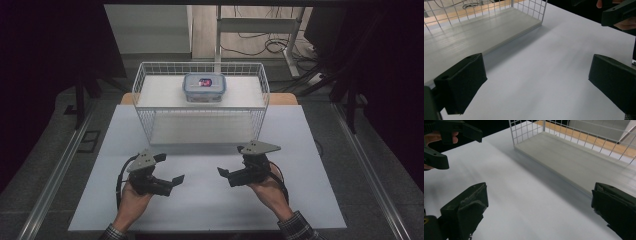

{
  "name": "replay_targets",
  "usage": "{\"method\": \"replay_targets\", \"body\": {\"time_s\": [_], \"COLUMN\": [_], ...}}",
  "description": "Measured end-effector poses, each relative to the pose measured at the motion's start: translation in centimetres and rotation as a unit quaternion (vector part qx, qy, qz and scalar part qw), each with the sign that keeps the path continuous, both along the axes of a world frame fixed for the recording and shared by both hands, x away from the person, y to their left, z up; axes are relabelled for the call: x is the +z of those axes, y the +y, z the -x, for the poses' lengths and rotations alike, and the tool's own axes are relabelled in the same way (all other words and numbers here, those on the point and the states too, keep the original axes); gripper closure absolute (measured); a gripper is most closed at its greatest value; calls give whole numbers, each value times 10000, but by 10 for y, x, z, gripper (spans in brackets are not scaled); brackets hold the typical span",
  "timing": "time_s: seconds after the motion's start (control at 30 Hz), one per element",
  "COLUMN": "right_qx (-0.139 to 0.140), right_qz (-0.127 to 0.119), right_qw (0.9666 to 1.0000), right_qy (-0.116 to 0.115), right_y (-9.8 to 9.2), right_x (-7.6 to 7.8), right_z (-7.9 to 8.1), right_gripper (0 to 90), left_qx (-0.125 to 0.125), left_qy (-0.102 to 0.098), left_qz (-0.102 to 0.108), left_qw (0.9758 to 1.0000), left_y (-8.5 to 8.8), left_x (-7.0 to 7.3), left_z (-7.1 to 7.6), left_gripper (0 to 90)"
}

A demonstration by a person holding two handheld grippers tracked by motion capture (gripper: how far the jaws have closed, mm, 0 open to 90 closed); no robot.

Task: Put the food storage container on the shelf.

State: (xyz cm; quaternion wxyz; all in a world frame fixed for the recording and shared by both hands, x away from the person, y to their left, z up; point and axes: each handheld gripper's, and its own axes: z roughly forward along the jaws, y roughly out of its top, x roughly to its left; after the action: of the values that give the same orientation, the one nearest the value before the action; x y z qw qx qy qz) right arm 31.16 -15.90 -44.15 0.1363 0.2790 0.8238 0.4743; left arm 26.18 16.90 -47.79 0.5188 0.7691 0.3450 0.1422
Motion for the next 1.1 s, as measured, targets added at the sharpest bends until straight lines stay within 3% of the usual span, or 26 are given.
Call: {"method": "replay_targets", "body": {"time_s": [0.37,0.7,1.1], "right_qx": [77,63,-50], "right_qz": [-95,71,184], "right_qw": [9998,9998,9997], "right_qy": [132,190,172], "right_y": [-3,-6,-17], "right_x": [-19,-30,-35], "right_z": [7,16,24], "right_gripper": [6,6,3], "left_qx": [32,-2,103], "left_qy": [62,143,192], "left_qz": [-29,-243,-352], "left_qw": [10000,9996,9991], "left_y": [5,5,15], "left_x": [-13,-24,-28], "left_z": [12,19,24], "left_gripper": [6,5,5]}}
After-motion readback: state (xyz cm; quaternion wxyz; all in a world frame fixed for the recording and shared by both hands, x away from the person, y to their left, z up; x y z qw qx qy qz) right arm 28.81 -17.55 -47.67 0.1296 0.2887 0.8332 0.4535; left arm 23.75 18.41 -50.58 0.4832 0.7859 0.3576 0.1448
